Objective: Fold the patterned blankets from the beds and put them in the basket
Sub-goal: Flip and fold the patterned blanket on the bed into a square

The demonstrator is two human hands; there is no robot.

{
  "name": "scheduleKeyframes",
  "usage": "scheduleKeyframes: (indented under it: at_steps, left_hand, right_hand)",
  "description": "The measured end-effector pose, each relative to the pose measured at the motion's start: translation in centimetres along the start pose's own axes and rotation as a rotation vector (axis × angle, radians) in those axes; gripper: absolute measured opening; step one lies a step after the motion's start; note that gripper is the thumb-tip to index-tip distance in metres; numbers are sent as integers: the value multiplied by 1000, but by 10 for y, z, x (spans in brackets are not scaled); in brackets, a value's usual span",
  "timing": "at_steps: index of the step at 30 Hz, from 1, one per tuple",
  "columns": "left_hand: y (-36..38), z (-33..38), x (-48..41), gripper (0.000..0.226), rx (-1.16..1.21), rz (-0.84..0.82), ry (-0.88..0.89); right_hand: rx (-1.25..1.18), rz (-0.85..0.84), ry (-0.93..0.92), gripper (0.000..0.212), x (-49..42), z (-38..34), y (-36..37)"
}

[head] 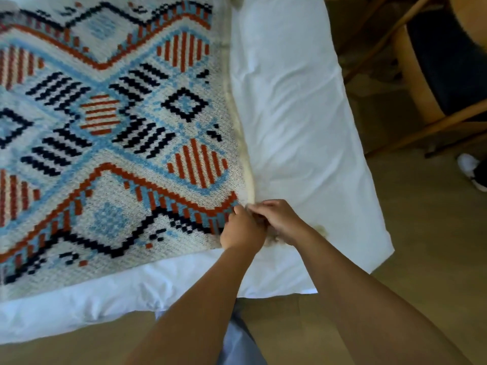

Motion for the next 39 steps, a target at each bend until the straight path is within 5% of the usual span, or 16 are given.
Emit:
scheduleKeyframes:
  at_steps: [5, 9, 15, 20, 25, 32, 39]
  left_hand:
    - [-26, -14, -3, 12, 280, 79, -17]
    - [-54, -33, -2, 15, 366, 176, 23]
    - [-108, -80, 3, 23, 423, 271, 82]
    - [-164, -151, 5, 27, 373, 248, 77]
    - [-230, -248, 16, 17, 509, 279, 15]
    - [-314, -385, 31, 7, 514, 338, -204]
    - [-369, -515, 34, 18, 1127, 518, -570]
  right_hand:
    - [86, 123, -58, 34, -16, -31, 12]
    - [240, 224, -150, 47, -29, -69, 37]
    - [473, 344, -155, 27, -40, -114, 88]
    - [524, 256, -253, 19, -26, -142, 165]
    - [546, 256, -338, 40, 1, -167, 264]
    - [704, 134, -443, 39, 34, -192, 428]
    - [834, 17, -556, 41, 65, -192, 584]
Point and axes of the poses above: each hand's wrist, its own x-axis away from the middle knuckle, its own y-axis out of the palm, z = x × y, the point moved 4 cm from there along -x, towards the middle knuckle, and after that the axes turned 3 degrees about z, right-handed, at the moved point
